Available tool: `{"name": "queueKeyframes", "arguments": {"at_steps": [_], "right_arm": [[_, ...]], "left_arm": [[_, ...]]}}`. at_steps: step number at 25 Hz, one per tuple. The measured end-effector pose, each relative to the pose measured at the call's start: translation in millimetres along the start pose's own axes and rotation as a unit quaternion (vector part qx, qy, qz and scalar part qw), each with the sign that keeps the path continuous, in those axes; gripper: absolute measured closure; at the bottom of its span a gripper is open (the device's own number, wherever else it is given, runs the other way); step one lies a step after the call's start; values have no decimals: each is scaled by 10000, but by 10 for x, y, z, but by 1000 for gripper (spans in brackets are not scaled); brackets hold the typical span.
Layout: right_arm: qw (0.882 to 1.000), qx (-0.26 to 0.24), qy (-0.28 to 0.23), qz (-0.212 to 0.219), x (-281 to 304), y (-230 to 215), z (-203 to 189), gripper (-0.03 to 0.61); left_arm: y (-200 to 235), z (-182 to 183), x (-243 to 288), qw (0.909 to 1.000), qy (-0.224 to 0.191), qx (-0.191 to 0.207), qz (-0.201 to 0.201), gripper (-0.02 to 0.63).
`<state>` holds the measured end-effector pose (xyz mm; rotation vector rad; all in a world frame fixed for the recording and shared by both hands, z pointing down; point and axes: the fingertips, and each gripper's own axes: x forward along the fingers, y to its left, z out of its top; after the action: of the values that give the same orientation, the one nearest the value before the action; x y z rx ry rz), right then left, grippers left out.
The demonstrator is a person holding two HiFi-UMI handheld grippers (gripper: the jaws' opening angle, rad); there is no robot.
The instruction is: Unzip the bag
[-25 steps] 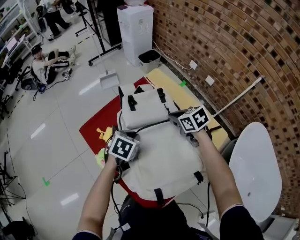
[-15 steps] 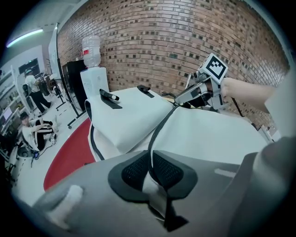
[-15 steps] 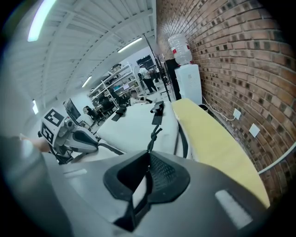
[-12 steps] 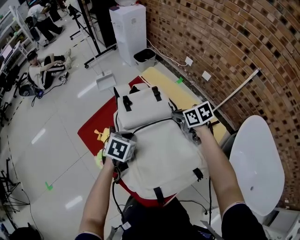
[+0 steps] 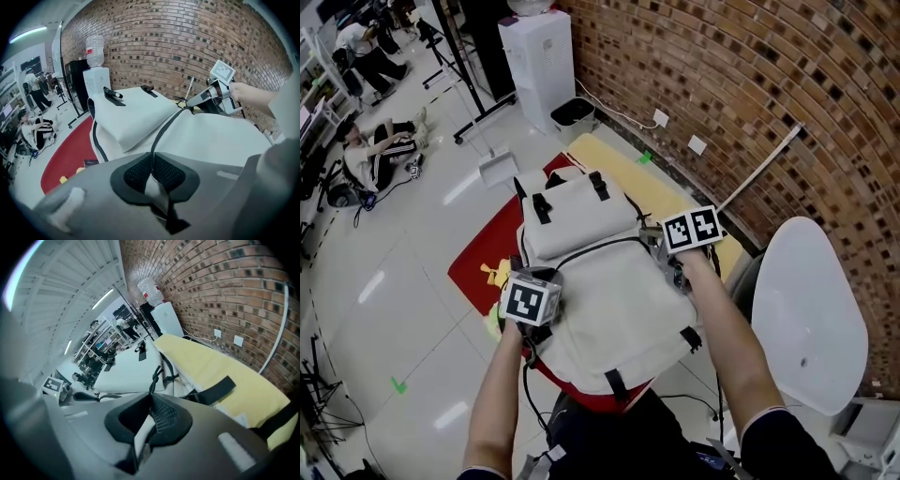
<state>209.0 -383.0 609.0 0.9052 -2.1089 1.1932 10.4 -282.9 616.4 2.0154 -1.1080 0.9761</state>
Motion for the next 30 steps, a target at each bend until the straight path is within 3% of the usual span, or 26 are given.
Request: {"name": "queueKeyframes", "arguments": {"at_steps": [6, 10, 13, 17, 20, 23, 26, 30], "right_arm": [[9976, 603, -314, -125, -81, -23, -162, 561], [9972, 535, -430, -312, -126, -31, -216, 561], [9969, 333, -563, -433, -133, -14, -200, 555], [9953, 369, -885, -114, -239, 44, -106, 481], [9914, 245, -1284, 16, -431, 101, 9, 468], [9825, -225, -1849, -40, -719, 215, 168, 510], [9632, -976, -2506, 8, -1001, 519, 345, 572], [9370, -1623, -3082, 244, -1273, 1135, 320, 572]], "left_arm": [[55, -41, -4, 9999, -39, 116, 110, 586], [1, -37, 4, 9999, -136, -19, 32, 584], [30, 50, -69, 9987, -366, 219, 294, 582], [104, 145, -247, 9956, -686, 183, 609, 559], [119, 234, -464, 9911, -1040, 101, 827, 546], [44, 405, -746, 9803, -1726, -2, 963, 548], [-115, 627, -1112, 9626, -2499, 34, 1047, 587], [-335, 700, -1426, 9495, -3002, 181, 897, 611]]}}
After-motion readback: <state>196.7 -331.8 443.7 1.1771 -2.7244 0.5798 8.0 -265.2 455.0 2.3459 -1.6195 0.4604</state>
